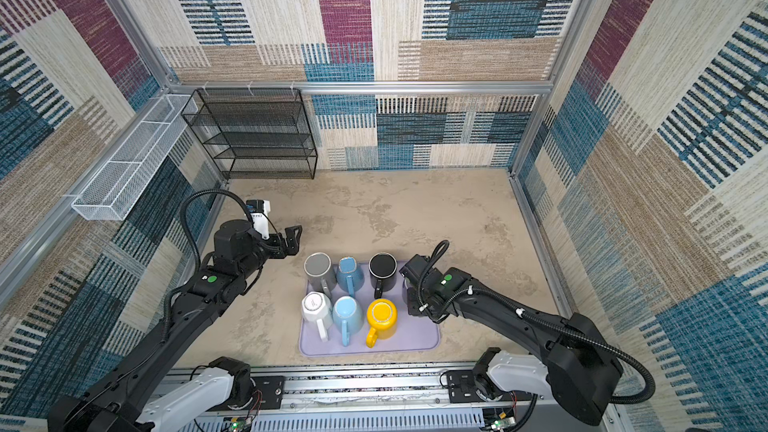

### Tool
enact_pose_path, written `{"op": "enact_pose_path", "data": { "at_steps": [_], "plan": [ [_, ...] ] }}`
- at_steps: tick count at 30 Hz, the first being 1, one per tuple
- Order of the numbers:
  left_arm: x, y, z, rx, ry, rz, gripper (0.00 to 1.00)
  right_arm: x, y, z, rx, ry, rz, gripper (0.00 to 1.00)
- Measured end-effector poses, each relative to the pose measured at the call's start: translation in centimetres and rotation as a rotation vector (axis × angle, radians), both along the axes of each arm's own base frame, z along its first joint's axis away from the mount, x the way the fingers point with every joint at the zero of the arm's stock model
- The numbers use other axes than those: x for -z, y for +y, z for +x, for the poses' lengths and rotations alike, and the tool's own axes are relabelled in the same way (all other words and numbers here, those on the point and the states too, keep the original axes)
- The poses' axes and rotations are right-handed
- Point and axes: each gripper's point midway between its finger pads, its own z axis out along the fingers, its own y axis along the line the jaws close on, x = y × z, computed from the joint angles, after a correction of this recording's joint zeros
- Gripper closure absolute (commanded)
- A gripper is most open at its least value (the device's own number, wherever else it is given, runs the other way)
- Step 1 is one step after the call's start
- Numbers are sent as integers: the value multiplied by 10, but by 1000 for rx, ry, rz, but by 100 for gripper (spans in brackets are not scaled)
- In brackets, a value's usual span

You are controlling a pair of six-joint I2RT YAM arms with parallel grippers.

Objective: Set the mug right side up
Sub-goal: 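Close the right gripper on the lavender mug's base, then lift the lavender mug off the tray and carry it toward the left gripper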

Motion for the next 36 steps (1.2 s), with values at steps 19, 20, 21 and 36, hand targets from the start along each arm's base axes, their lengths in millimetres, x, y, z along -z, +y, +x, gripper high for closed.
{"op": "enact_pose_path", "data": {
  "at_steps": [19, 20, 21, 36],
  "plan": [
    [-4, 2, 1, -20, 5, -6, 1, -4, 1, 4, -6, -14, -9, 100],
    [-6, 3, 2, -28, 1, -6, 1, -6, 1, 5, -10, -17, -8, 100],
    [-8, 3, 2, -28, -2, -8, 1, -7, 2, 6, -15, -20, -7, 100],
    [-18, -10, 7, 19, 38, -58, 0, -76, 12, 48, -9, -232, 24, 100]
  ]
}}
